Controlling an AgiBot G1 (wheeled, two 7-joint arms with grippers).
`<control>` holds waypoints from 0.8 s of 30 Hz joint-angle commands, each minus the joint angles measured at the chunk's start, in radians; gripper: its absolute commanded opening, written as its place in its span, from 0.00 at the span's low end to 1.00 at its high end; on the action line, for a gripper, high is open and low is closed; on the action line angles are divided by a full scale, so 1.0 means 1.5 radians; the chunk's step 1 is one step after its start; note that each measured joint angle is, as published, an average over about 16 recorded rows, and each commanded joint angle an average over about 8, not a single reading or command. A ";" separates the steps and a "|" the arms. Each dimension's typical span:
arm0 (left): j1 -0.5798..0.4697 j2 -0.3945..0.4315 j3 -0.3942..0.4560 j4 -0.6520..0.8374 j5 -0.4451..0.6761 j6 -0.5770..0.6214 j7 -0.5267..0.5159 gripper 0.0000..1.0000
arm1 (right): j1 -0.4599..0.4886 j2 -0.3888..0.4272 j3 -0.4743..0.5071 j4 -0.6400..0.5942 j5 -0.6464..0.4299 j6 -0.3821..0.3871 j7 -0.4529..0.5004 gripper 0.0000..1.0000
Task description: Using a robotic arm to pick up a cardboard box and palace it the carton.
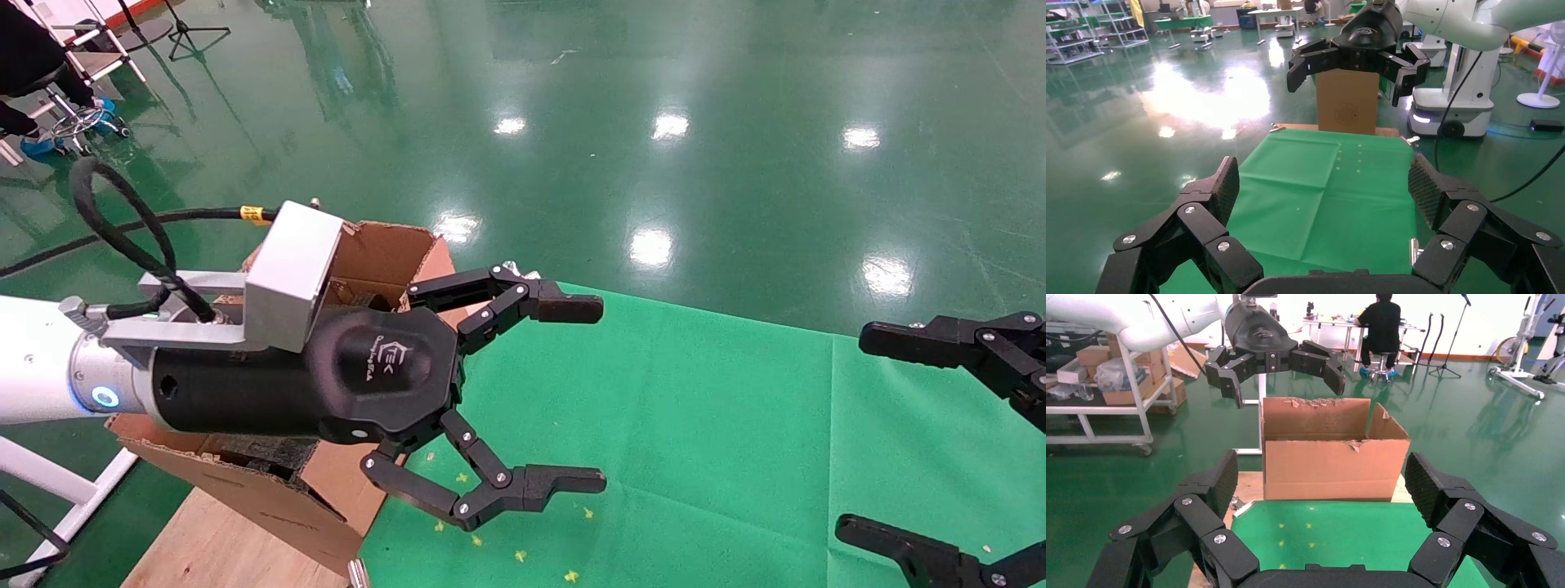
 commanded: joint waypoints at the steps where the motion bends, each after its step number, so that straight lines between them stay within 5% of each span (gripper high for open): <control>1: 0.000 0.000 0.000 0.000 0.000 0.000 0.000 1.00 | 0.000 0.000 0.000 0.000 0.000 0.000 0.000 1.00; 24: 0.000 0.000 0.000 0.000 0.001 0.000 0.000 1.00 | 0.000 0.000 0.000 0.000 0.000 0.000 0.000 1.00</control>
